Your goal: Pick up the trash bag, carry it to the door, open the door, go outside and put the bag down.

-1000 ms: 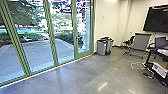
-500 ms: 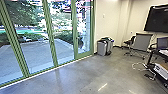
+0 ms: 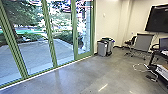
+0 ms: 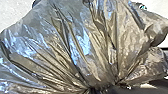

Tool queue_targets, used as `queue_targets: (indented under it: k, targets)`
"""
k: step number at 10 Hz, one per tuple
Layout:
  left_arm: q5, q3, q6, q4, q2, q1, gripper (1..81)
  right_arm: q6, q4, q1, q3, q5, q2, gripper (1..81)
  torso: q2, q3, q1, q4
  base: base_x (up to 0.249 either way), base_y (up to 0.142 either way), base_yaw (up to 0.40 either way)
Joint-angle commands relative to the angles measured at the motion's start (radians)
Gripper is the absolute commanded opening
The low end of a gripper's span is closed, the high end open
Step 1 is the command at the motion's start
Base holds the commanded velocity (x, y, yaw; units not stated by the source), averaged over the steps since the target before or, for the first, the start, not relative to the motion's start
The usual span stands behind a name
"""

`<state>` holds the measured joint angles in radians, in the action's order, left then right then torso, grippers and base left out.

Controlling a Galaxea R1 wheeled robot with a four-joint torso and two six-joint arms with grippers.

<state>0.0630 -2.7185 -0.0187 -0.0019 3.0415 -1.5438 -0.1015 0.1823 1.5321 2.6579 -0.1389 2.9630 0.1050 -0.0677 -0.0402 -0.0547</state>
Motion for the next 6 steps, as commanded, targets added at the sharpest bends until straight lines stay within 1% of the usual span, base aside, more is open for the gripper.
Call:
queue_targets:
  k: [1, 2, 3, 6]
  targets:
    - [0.029, 0.005, 0.014, 0.010, 0.002, 0.041, 1.0, 0.002, 0.012, -0.040, 0.002, -0.060, -0.003, 81.1, 0.000, 0.000, 0.000, 0.000, 0.114, 0.000, 0.000]
    - [-0.009, 0.005, 0.014, 0.013, 0.002, 0.032, 1.0, 0.002, 0.012, -0.033, 0.008, -0.060, -0.003, 81.1, 0.000, 0.000, 0.000, 0.000, 0.114, 0.000, 0.000]
    - [-0.038, 0.006, 0.014, 0.025, 0.004, 0.027, 1.0, 0.002, 0.012, -0.028, 0.017, -0.060, -0.003, 81.1, 0.000, 0.000, 0.000, 0.000, 0.114, 0.000, 0.000]
    - [-0.040, 0.002, 0.014, 0.030, 0.007, 0.027, 1.0, 0.002, 0.012, -0.023, 0.023, -0.060, 0.000, 81.1, 0.000, 0.000, 0.000, 0.000, 0.114, 0.000, 0.000]
